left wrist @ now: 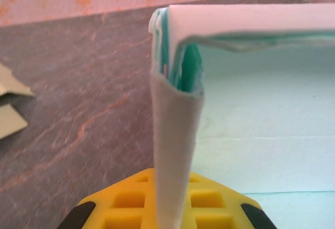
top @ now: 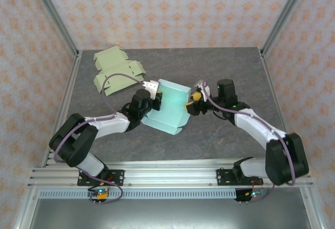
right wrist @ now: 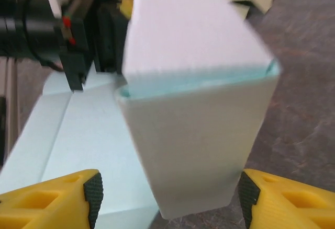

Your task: Fold the paper box

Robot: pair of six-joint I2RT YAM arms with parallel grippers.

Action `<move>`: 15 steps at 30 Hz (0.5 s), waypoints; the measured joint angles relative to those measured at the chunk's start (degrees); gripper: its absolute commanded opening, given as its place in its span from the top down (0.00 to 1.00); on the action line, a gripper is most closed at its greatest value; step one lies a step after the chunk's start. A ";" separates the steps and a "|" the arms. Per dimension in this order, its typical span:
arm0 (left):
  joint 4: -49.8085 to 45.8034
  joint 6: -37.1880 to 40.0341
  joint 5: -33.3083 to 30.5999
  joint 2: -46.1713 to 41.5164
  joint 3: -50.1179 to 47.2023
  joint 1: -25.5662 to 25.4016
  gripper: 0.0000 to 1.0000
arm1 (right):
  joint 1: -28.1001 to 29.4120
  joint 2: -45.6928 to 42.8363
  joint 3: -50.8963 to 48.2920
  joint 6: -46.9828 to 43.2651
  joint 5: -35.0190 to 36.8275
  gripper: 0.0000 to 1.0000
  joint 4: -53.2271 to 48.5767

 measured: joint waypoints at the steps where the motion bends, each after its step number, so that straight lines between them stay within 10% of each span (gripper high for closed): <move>1: 1.79 0.94 0.11 0.61 -0.39 -0.11 1.00 | 0.00 -1.57 -0.66 1.73 1.51 0.30 1.05; 10: 14.47 9.20 2.27 7.76 -7.96 -2.60 1.00 | -0.13 -11.50 -0.20 14.97 14.88 0.26 -0.66; 15: 21.29 10.86 3.06 11.96 -10.86 -4.00 1.00 | -0.07 -1.16 7.78 14.40 14.73 0.30 -5.51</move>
